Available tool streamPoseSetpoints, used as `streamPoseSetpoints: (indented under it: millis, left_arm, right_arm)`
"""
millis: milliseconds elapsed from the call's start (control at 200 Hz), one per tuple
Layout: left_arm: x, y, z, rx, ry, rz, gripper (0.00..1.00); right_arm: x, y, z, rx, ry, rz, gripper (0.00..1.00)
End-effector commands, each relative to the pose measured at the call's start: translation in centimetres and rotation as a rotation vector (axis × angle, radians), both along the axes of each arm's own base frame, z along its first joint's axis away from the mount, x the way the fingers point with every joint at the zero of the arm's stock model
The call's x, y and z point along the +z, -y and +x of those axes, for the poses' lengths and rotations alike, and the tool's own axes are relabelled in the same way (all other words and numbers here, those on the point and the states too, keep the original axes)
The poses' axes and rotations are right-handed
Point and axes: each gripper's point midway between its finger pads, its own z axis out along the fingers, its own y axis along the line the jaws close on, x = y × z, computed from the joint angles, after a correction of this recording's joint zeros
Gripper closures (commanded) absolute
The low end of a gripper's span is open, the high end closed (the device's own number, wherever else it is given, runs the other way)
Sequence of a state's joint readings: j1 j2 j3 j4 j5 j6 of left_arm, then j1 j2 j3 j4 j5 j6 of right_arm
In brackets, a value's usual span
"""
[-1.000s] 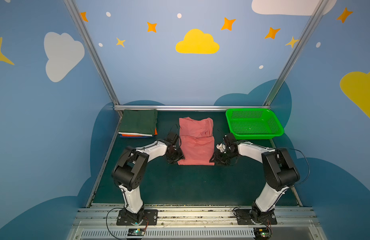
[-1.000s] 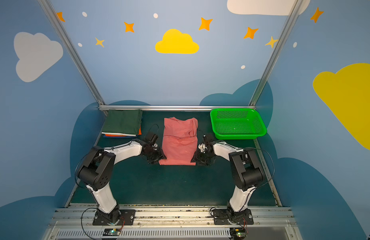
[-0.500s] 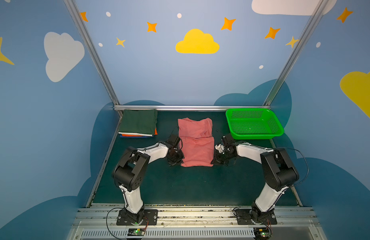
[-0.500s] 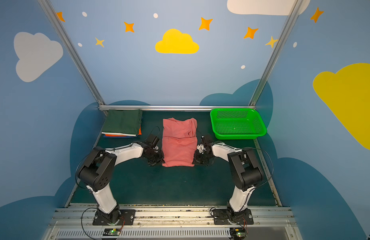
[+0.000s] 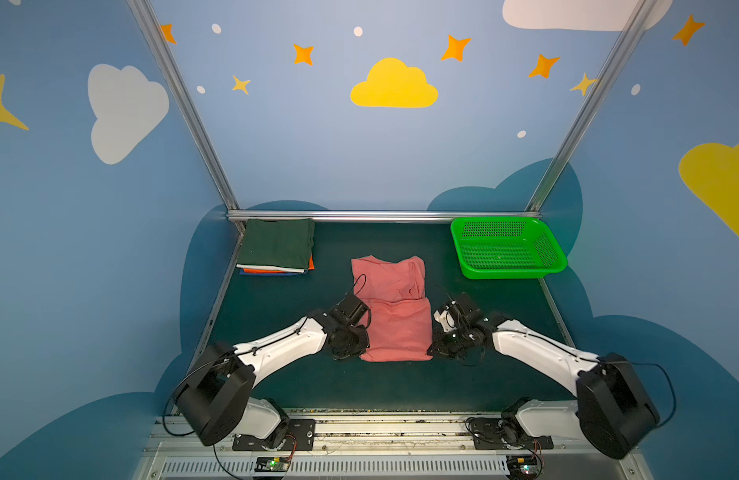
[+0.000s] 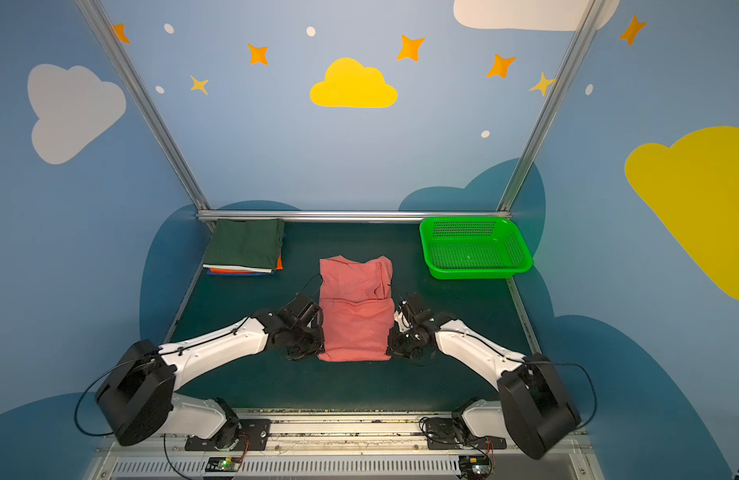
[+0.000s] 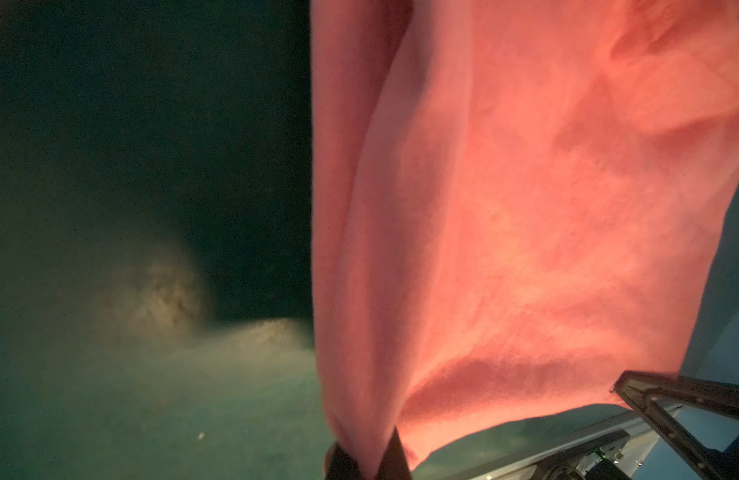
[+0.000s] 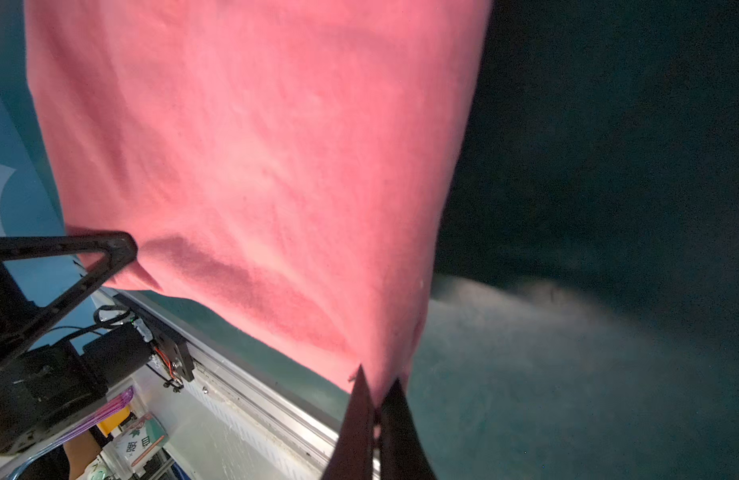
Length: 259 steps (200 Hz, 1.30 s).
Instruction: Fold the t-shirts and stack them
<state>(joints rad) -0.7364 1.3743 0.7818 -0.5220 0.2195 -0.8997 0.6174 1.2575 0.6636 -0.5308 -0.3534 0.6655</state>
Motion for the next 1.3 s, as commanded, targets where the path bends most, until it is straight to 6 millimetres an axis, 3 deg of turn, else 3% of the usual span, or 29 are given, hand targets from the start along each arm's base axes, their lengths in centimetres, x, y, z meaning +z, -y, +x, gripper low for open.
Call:
streamPoseSetpoints:
  millis: [0, 160, 421, 756, 1061, 1292]
  left_arm:
    - [-0.5, -1.9, -2.0, 0.079, 0.009, 0.080, 0.95]
    - [0.4, -1.5, -3.5, 0.080, 0.064, 0.065, 0.95]
    - [4.1, -0.4, -2.0, 0.053, 0.159, 0.059, 0.95]
    - [8.6, -0.5, 3.4, 0.113, 0.260, 0.017, 0.95]
    - [9.9, -0.1, 8.3, 0.089, 0.247, 0.013, 0.95]
    - [10.1, 0.4, 13.1, 0.068, 0.229, -0.014, 0.93]
  right_arm:
    - [-1.2, 2.8, -3.5, -0.071, -0.053, -0.107, 1.00]
    - [0.0, 3.7, -5.8, -0.083, -0.001, -0.082, 1.00]
    - [3.7, 4.8, -4.7, -0.109, 0.121, -0.090, 1.00]
    - [8.3, 4.1, 1.1, -0.101, 0.257, -0.057, 1.00]
    - [10.6, 3.1, 7.7, -0.102, 0.266, -0.013, 1.00]
    - [10.7, 2.0, 12.8, -0.069, 0.232, 0.046, 1.00]
